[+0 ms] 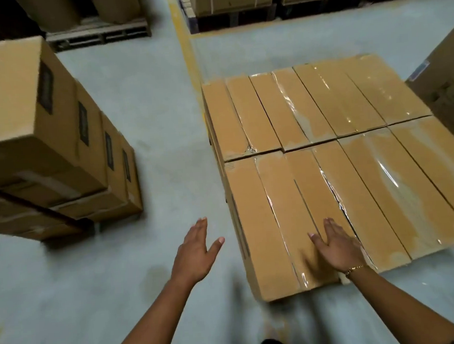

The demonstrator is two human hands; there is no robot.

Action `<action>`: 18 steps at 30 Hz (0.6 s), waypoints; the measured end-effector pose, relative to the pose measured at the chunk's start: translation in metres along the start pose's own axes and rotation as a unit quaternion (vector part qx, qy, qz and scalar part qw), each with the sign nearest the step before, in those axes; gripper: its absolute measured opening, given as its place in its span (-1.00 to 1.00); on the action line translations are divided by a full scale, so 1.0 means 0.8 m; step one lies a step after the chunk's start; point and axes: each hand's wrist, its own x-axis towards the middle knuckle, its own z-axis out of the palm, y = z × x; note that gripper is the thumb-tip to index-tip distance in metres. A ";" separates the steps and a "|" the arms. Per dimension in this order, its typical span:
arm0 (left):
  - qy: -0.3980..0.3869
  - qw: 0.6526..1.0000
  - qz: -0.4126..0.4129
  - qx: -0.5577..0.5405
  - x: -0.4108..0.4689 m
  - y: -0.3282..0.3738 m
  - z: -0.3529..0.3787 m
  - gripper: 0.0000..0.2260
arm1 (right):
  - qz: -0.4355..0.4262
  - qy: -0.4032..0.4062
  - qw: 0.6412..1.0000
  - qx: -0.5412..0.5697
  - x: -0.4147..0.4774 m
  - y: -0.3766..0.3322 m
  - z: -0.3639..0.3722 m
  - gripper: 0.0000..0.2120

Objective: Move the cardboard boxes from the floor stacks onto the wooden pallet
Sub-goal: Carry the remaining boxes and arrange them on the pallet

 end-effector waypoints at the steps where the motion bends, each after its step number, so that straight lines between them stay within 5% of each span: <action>1: 0.010 1.000 0.003 0.009 0.008 0.001 -0.024 -0.29 | -0.003 0.008 1.000 0.015 -0.004 -0.016 -0.011 -0.21; 18: 0.023 1.000 -0.007 -0.006 0.234 -0.067 -0.307 -0.39 | -0.040 0.007 0.992 0.118 0.098 -0.302 -0.115 -0.16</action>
